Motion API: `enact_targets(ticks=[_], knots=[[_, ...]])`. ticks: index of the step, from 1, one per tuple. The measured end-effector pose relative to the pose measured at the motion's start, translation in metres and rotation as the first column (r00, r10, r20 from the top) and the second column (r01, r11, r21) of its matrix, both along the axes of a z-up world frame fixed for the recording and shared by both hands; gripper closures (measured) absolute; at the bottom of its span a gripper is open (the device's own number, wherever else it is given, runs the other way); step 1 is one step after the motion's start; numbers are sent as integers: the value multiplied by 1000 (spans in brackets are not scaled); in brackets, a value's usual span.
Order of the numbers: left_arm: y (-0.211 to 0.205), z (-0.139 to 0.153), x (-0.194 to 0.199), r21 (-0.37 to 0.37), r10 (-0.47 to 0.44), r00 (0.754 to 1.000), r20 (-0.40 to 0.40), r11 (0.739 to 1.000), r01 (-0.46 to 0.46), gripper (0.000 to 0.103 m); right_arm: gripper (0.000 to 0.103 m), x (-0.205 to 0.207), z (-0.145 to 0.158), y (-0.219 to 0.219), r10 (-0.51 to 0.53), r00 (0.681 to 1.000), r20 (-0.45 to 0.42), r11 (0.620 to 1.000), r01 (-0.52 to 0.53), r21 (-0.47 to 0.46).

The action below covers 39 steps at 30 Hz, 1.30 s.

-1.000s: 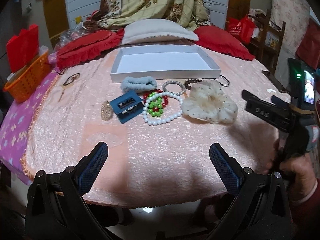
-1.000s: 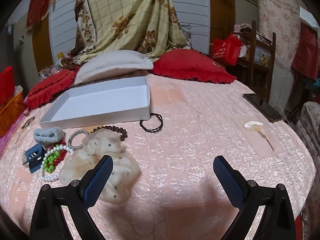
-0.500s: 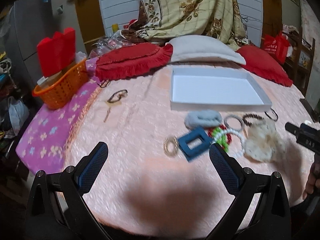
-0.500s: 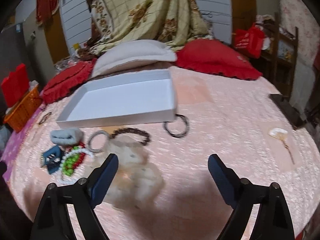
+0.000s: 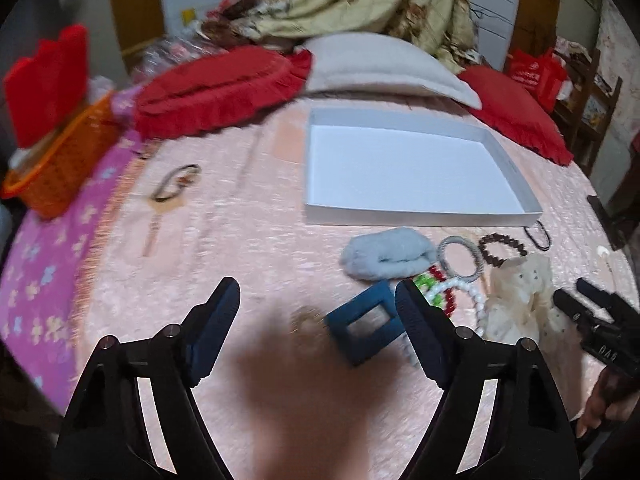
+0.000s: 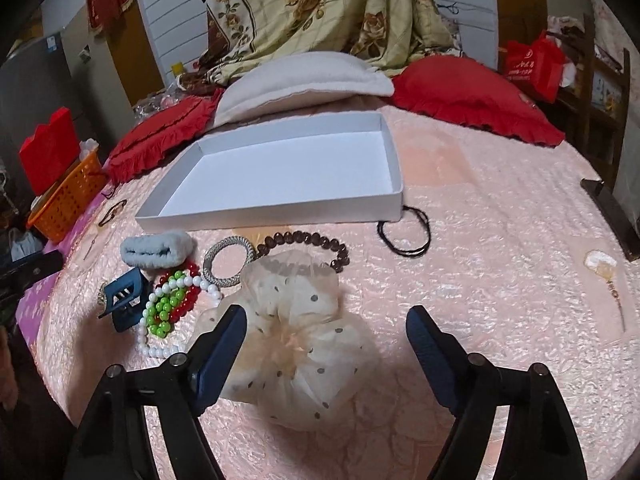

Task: Organize jewelry
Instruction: 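Grasp the light blue scrunchie with the left tool while the right grasps the cream scrunchie, then carry both scrunchies over the white box and lower them inside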

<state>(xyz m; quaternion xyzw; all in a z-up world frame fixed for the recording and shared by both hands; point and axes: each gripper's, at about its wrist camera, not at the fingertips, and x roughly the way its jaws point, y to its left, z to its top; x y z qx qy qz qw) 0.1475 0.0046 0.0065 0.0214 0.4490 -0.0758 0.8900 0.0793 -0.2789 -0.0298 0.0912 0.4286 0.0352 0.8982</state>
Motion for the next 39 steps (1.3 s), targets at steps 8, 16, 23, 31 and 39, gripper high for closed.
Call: enact_targets(ticks=[8,16,23,31,39], knots=[[-20,-27,61,-147,-112,984,-140,985,91,23,33,14,-16,9,60,997,-48,996,-57,64],[-29,-55,86,-205,-155,955,-251,973,104,25,37,21,-24,20,88,994,-65,996,-86,38],[-31,-49,75,-202,-144,959,-243,975,96,82,85,19,-24,28,123,990,-75,992,-119,47],[-19,7,35,-208,-145,984,-104,970,121,82,91,-3,8,35,152,988,8,987,-152,52],[-7,30,10,-219,-132,989,-63,969,115,82,91,-14,47,44,177,979,97,982,-183,48]])
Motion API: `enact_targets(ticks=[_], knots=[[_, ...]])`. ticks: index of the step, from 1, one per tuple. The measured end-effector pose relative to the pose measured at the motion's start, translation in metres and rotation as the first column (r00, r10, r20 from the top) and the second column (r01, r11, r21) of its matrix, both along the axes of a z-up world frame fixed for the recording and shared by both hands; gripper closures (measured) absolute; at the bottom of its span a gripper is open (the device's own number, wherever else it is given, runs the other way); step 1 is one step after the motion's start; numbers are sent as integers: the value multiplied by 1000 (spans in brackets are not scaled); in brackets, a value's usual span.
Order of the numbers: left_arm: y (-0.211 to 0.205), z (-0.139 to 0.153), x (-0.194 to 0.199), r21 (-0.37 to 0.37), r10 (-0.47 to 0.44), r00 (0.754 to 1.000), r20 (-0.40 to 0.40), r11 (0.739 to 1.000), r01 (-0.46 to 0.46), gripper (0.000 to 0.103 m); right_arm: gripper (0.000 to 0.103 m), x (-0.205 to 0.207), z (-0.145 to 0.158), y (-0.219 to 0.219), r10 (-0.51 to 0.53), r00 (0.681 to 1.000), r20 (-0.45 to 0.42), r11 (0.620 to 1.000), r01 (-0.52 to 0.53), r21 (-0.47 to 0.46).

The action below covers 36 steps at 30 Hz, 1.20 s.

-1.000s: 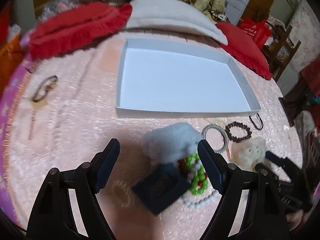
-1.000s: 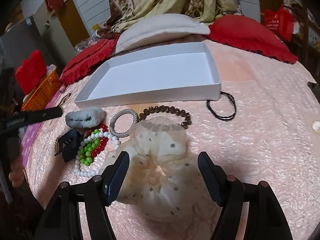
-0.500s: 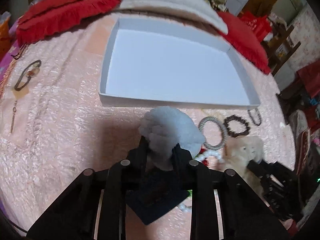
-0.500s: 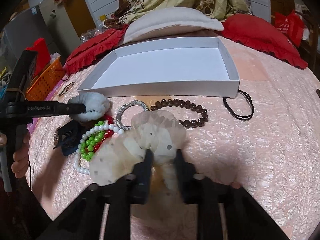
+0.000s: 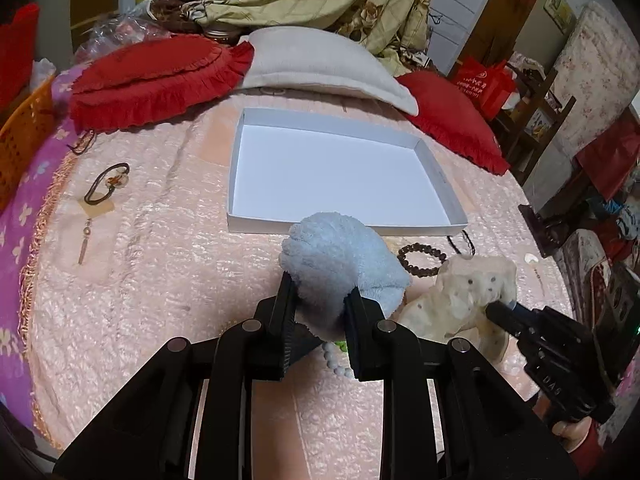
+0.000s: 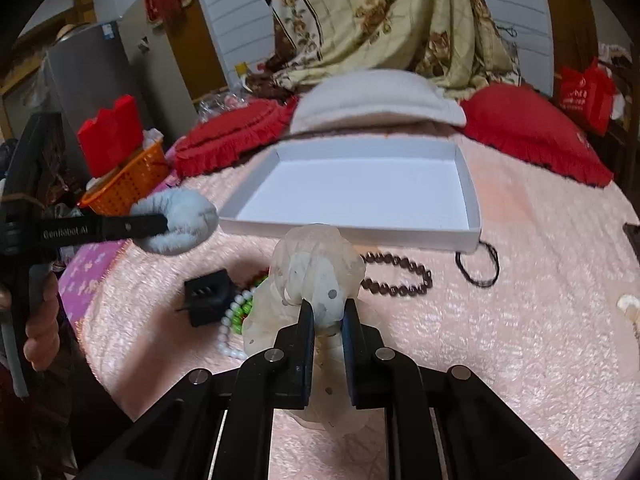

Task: Organize jewelry
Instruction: 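Carry both scrunchies over the white box and lower them inside, then open both tools to release the scrunchies and withdraw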

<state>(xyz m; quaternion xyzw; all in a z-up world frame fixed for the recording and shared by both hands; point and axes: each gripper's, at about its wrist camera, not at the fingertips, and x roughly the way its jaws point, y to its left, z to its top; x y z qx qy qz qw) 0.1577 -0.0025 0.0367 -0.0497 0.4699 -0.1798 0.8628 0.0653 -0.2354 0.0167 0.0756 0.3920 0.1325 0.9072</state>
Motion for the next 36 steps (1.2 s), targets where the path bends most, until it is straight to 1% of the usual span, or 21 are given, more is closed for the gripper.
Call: enact_targets(ticks=[4,7,10,13,17,19,23,27,29,30,31,32,33,35,36], knots=[[5,7,6,-4,21,1000,0,1000,-21,82,91,10,19,1,4,999,36,1000,-5,19],[7,12,21,2,39,999,5,999,-39,82,91,29,37,1,-2,998,68,999,0,32],[5,14,43,26,58,998,10,998,-58,82,91,61,47,-2,-23,997,75,997,17,73],[1,12,75,26,75,997,-6,997,-75,82,91,99,49,-5,-45,998,54,992,39,121],[-8,0,127,61,107,994,-22,993,-106,82,91,157,33,-12,-90,996,-18,980,91,176],[-11,-9,151,64,117,993,-36,991,-114,82,91,186,19,-17,-114,991,-65,969,126,212],[-21,-33,199,107,140,989,-53,985,-133,80,91,238,-15,-26,-146,976,-164,944,187,270],[-26,-57,230,135,155,985,-74,980,-144,78,90,269,-42,-31,-159,960,-231,927,225,299],[-25,-67,240,129,165,982,-92,980,-152,70,90,279,-51,-33,-157,952,-262,920,238,311],[-24,-70,242,118,164,981,-100,981,-152,68,90,283,-56,-34,-160,947,-279,919,246,308],[-23,-71,243,105,163,981,-106,983,-152,66,88,284,-59,-34,-162,945,-284,920,249,304],[-21,-72,244,86,161,981,-108,985,-152,63,82,286,-61,-34,-167,944,-284,921,252,296],[-19,-71,245,73,160,982,-105,986,-153,61,70,286,-61,-34,-178,944,-279,924,257,282],[-17,-67,245,50,161,982,-101,986,-156,57,51,285,-61,-36,-195,945,-261,924,266,274],[-16,-65,245,42,162,982,-101,986,-158,57,49,284,-58,-38,-201,947,-249,924,268,272]])
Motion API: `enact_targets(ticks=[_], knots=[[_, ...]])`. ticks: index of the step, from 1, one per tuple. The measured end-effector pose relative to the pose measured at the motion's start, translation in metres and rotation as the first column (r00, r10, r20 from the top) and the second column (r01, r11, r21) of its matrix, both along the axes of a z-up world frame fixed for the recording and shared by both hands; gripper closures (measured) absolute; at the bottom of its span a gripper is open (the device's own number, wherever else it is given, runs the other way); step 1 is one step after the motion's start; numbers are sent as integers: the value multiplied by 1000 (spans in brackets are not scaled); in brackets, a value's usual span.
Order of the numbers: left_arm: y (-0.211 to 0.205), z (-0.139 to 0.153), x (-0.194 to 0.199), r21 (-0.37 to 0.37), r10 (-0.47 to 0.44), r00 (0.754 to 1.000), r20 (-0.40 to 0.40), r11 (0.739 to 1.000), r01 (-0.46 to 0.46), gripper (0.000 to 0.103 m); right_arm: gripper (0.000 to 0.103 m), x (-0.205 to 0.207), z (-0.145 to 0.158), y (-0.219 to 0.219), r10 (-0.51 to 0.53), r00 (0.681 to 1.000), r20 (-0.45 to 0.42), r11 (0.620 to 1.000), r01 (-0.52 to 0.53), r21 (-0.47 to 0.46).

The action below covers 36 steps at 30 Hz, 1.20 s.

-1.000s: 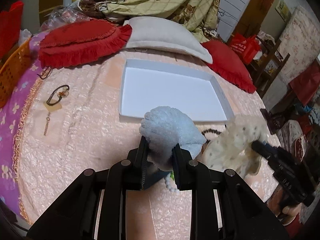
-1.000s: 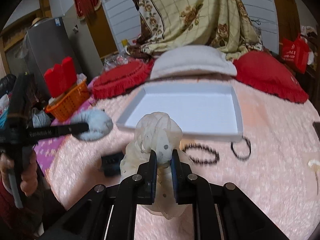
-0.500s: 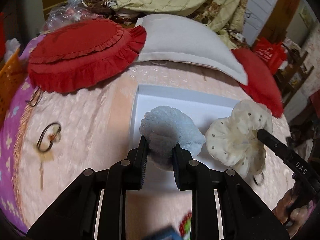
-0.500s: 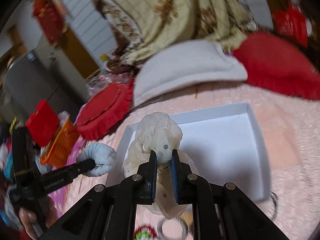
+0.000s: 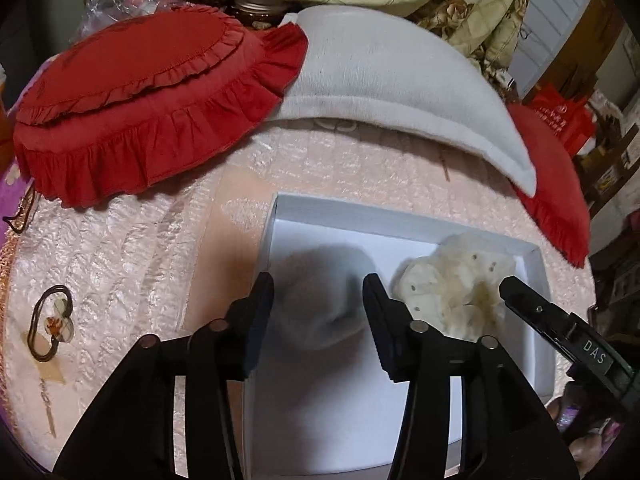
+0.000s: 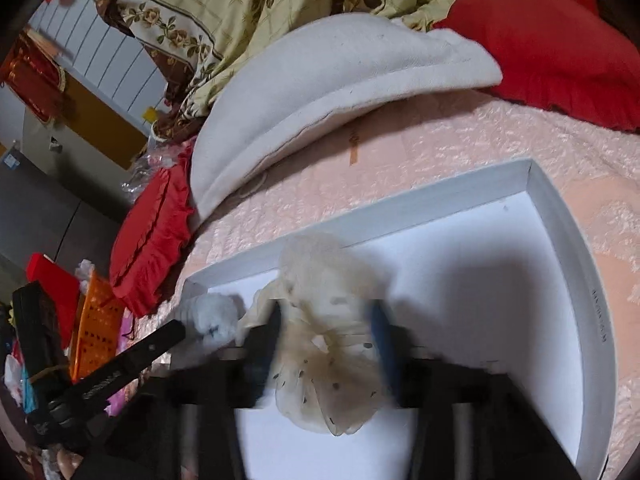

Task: Organize jewelry
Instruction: 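Open both tools to release the scrunchies and withdraw, then grasp the blue claw clip with the left tool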

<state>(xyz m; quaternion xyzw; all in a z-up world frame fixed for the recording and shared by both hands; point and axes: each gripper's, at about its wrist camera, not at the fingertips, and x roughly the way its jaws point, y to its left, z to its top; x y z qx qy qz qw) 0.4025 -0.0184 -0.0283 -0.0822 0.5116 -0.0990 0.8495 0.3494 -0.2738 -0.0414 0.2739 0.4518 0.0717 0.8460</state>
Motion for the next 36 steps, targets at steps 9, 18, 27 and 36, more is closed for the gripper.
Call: enact_targets(ticks=[9,18,27,36], knots=[[16,50,-68,53,11,994,104,998,-16,57,49,-60,43,1,84,994,72,994,-79,-77],[59,58,-177,107,75,990,115,990,-88,57,48,-155,46,-11,123,992,-2,980,-121,-156],[77,23,-245,117,138,987,85,982,-147,57,34,-237,13,-15,33,999,22,993,-30,-114],[74,31,-290,106,176,976,130,976,-190,57,34,-262,8,13,60,997,54,982,-49,-185]])
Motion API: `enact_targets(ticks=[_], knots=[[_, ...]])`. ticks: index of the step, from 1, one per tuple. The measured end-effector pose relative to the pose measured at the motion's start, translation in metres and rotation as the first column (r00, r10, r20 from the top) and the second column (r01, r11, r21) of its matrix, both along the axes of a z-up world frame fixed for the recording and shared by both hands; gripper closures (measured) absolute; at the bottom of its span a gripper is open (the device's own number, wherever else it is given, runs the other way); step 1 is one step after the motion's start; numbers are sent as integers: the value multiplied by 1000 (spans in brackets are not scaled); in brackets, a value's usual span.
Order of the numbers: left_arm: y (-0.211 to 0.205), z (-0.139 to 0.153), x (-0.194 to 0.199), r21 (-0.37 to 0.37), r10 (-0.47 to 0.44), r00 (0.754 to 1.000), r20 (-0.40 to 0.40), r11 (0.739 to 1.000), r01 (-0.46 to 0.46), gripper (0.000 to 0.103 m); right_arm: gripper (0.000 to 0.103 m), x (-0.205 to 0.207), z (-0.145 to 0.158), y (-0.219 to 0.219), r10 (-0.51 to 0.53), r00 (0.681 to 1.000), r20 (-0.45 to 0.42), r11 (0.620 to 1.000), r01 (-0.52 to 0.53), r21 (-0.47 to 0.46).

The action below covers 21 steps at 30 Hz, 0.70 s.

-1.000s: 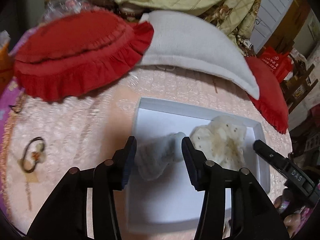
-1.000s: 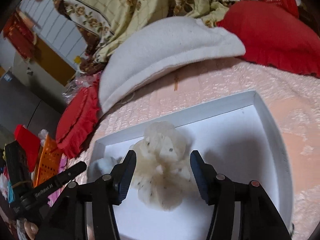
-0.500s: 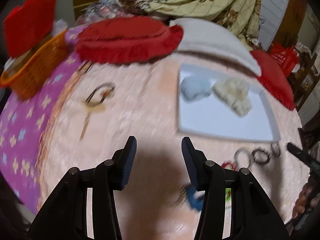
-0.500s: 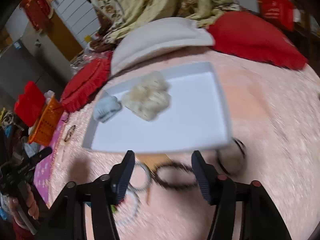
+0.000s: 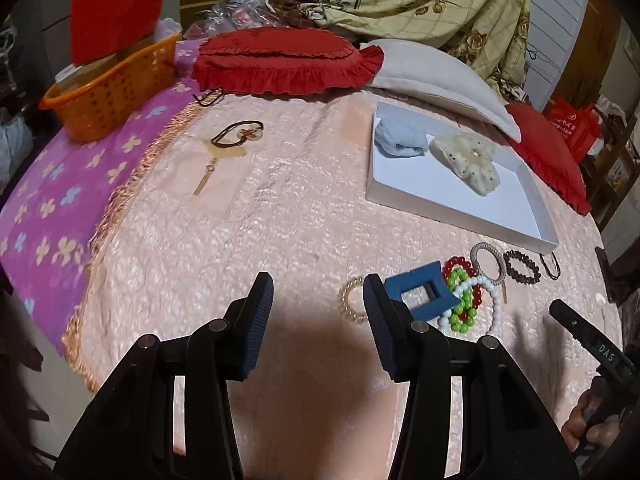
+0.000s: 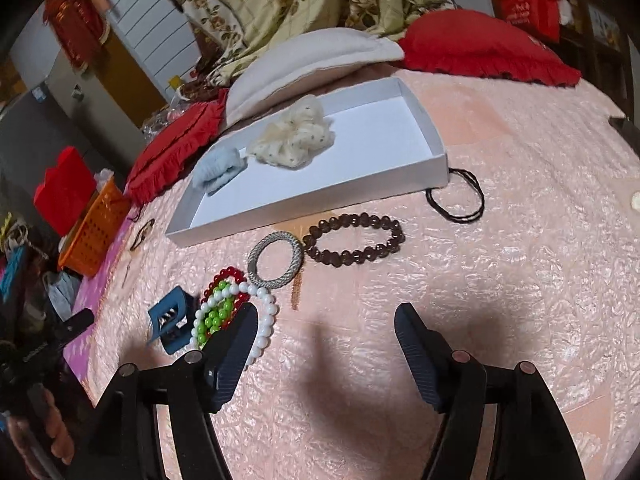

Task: Organize jewelry
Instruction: 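Grasp the blue claw clip with the left tool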

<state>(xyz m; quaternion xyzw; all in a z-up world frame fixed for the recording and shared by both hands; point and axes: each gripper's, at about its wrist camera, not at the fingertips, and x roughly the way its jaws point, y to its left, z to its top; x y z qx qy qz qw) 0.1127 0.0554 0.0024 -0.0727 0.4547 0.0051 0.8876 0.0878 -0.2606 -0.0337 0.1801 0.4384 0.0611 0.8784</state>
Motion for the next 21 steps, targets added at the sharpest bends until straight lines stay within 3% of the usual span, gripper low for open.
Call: enact_targets(ticks=[10,21], knots=[[-3,-4,-9,19,29,1000,-3,999,-29,57,34,-9,-1,2,2,999,40,1000,-1,-25],[-35,-20,26,38,-181,981,-68,982,183,57,34,-10,-12,5,13,1000,-7,998,-13,-57]])
